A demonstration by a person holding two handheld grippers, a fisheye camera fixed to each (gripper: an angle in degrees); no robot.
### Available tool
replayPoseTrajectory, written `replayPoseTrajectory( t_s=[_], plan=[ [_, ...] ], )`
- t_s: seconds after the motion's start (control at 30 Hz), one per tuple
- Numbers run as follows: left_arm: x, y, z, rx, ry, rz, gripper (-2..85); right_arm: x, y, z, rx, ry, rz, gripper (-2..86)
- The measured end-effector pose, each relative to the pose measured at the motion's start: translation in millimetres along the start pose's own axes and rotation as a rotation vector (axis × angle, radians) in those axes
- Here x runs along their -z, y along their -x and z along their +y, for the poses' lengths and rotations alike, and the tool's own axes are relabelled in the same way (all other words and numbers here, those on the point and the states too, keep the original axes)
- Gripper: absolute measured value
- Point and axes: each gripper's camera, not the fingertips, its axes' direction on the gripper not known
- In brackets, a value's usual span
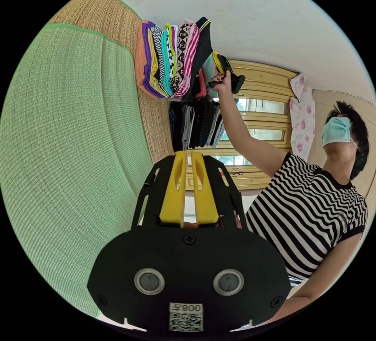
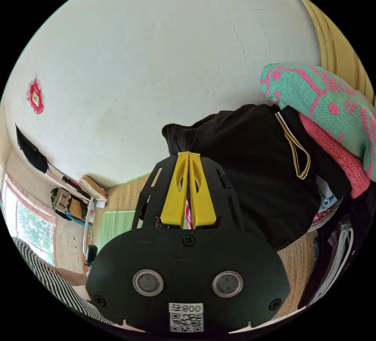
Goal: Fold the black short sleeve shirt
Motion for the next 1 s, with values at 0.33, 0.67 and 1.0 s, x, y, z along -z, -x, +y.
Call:
replayPoseTrajectory(
  t_s=[0.33,0.67,1.0],
  plan=[
    [9,0,-7,-0.026,-0.039,0.044,2.0,59,23,37,0.069,-0.059,-0.055,0.4],
    [15,17,1,0.046,-0.032,0.011,2.0,61,-130,7,-0.234,-0.076,0.36,10.4],
    [-24,22,-41,0.021,0.034,0.01,1.8,31,-188,-26,-0.227,0.034,0.585,7.5]
  ],
)
